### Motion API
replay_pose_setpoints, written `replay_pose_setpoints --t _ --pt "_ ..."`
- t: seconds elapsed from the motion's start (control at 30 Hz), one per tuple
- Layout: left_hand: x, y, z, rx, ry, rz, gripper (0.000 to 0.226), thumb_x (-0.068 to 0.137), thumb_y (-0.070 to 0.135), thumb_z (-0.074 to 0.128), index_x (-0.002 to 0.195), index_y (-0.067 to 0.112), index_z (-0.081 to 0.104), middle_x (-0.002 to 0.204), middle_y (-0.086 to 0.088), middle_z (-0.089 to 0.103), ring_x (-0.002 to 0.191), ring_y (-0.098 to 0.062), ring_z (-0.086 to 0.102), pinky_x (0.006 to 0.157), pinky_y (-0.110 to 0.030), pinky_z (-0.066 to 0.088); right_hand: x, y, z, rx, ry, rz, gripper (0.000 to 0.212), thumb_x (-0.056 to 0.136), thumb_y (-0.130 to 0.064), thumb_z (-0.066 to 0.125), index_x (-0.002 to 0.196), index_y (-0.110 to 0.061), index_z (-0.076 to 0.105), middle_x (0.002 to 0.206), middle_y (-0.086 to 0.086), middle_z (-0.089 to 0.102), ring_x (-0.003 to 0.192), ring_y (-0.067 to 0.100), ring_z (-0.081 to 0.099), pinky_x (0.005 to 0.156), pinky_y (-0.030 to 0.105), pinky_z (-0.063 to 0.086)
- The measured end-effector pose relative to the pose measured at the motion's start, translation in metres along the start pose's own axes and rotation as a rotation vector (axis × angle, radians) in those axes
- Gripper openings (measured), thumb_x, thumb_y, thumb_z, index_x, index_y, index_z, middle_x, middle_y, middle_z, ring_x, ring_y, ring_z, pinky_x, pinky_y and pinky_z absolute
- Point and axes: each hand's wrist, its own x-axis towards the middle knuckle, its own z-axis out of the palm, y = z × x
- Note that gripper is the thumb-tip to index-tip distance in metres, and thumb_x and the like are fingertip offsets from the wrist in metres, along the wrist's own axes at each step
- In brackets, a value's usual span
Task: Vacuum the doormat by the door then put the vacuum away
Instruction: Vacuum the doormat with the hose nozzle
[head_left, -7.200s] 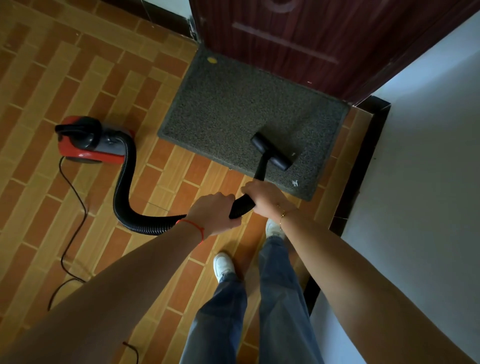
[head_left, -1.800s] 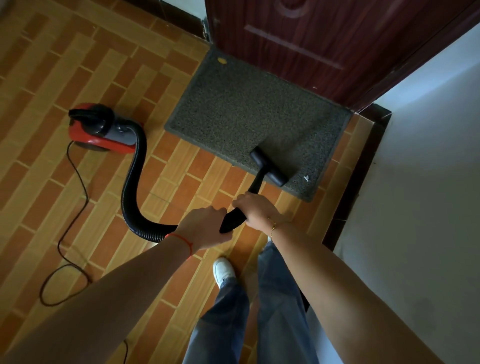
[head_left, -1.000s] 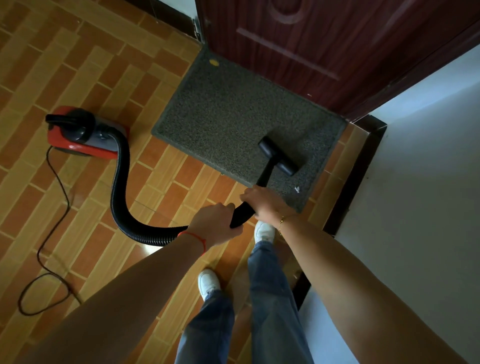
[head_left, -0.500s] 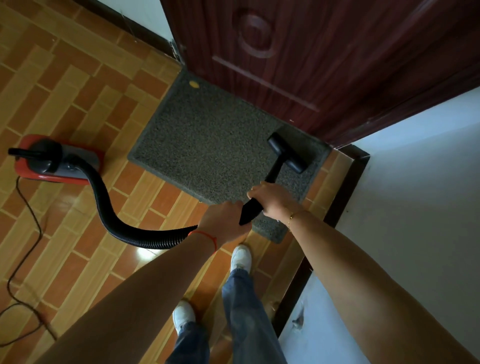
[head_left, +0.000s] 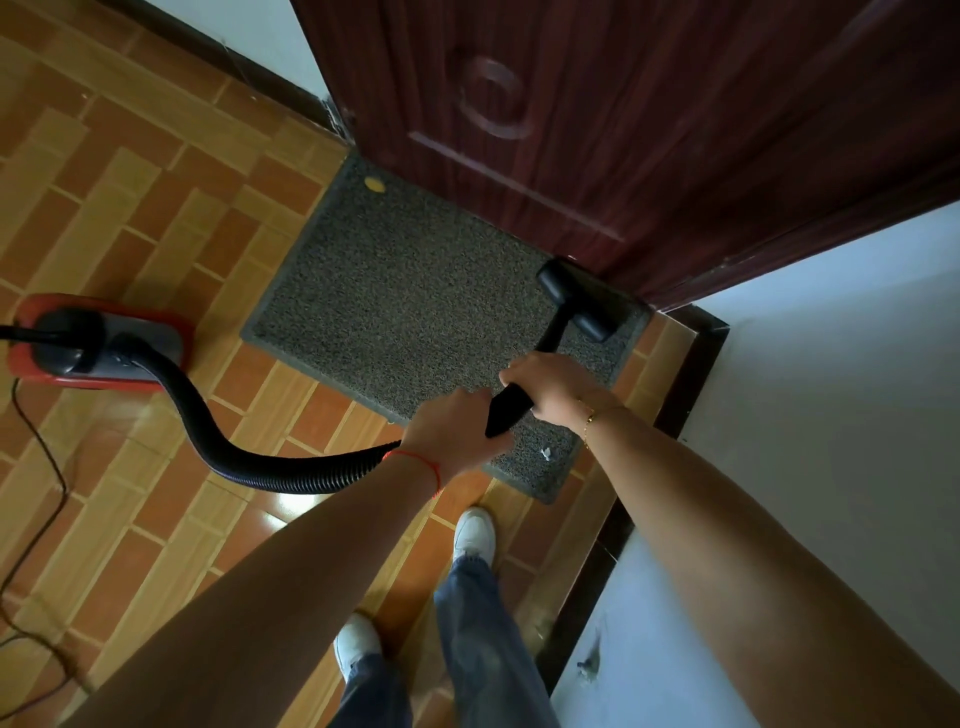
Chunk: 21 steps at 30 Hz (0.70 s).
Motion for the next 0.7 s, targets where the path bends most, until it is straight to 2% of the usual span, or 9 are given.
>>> replay_pose_setpoints --t 0.17,0.27,0.4,0.7 --pt "-0.029 -0.026 0.000 0.002 0.009 -0.013 0.028 0.087 0.045 0.053 0.094 0.018 0.056 0.063 0.007 0.047 0.058 -0.016 0.054 0.046 -0.022 0.034 0.007 -0.037 0.004 -0.020 -0.006 -0.048 0.022 0.085 -0.002 0.063 0.102 -0.015 0.056 0.111 0.001 0.060 0.108 0.021 0.061 0.084 0.035 0.050" --pt "-0.057 -0.048 0.004 0.004 -0.021 -0.052 0.028 0.087 0.044 0.052 0.093 0.018 0.057 0.066 0.004 0.051 0.053 -0.014 0.051 0.046 -0.023 0.036 0.011 -0.071 0.012 -0.040 -0.003 -0.086 0.025 0.084 -0.002 0.064 0.104 -0.015 0.057 0.112 0.002 0.060 0.110 0.022 0.059 0.084 0.037 0.052" --pt "-0.100 -0.085 0.012 0.040 -0.037 -0.083 0.032 0.087 0.047 0.051 0.097 0.018 0.057 0.073 -0.001 0.057 0.061 -0.020 0.056 0.051 -0.028 0.041 0.017 -0.127 0.024 -0.073 -0.016 -0.122 0.024 0.086 -0.001 0.058 0.106 -0.014 0.056 0.113 0.004 0.059 0.112 0.024 0.057 0.085 0.041 0.052" --pt "-0.211 -0.167 0.035 0.084 -0.058 -0.101 0.033 0.090 0.048 0.049 0.100 0.017 0.056 0.065 0.005 0.049 0.057 -0.017 0.051 0.047 -0.026 0.035 0.017 -0.262 0.064 -0.060 0.026 -0.170 0.026 0.087 0.002 0.055 0.106 -0.015 0.058 0.111 0.003 0.060 0.107 0.022 0.059 0.081 0.037 0.053"
